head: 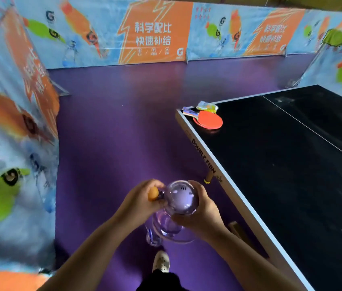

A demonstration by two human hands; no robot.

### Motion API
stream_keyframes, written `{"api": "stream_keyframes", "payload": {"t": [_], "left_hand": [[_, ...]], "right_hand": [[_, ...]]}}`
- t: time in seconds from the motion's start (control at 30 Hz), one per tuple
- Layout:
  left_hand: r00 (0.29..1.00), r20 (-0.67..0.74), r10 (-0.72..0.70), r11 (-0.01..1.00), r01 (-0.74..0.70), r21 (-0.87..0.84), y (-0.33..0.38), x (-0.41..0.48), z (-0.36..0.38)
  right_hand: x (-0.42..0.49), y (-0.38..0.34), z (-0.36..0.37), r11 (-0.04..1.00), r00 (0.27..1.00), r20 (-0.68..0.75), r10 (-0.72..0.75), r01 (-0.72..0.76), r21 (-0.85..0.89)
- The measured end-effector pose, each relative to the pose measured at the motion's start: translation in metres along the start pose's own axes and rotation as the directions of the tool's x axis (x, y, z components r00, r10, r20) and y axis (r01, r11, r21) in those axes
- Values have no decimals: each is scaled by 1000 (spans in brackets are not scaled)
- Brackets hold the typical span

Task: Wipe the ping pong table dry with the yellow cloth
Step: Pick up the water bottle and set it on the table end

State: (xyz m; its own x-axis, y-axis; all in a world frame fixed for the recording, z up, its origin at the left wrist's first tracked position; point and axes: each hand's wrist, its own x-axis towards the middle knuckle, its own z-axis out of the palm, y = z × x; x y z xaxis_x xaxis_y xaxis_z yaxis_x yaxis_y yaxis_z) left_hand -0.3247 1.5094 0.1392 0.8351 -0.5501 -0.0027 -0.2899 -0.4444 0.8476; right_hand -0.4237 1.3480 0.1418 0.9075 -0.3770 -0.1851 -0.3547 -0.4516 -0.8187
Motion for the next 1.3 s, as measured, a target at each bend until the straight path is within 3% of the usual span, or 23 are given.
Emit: {"api": "stream_keyframes", "payload": {"t": [0.27,0.57,0.87,1.03,1.3], "left_hand": [[1000,25,-18,999,17,52,-20,183,-58],[991,130,-15,999,11,36,-82,362,-131],[970,238,43,987,-77,138,-122,563,-221],[960,276,55,984,-98,146,-120,651,-215],[922,377,93,973,-164,160,-89,783,-145]], "right_hand": [[186,-42,-11,1000,1000,-23,10,-10,-17],[369,-77,11,997,978,-196,67,-58,54],[527,-128,39,970,893,-423,151,-53,236],[585,-127,22,955,828,-525,196,-39,294],[669,-81,-59,923,711,-634,305,-57,380]]}}
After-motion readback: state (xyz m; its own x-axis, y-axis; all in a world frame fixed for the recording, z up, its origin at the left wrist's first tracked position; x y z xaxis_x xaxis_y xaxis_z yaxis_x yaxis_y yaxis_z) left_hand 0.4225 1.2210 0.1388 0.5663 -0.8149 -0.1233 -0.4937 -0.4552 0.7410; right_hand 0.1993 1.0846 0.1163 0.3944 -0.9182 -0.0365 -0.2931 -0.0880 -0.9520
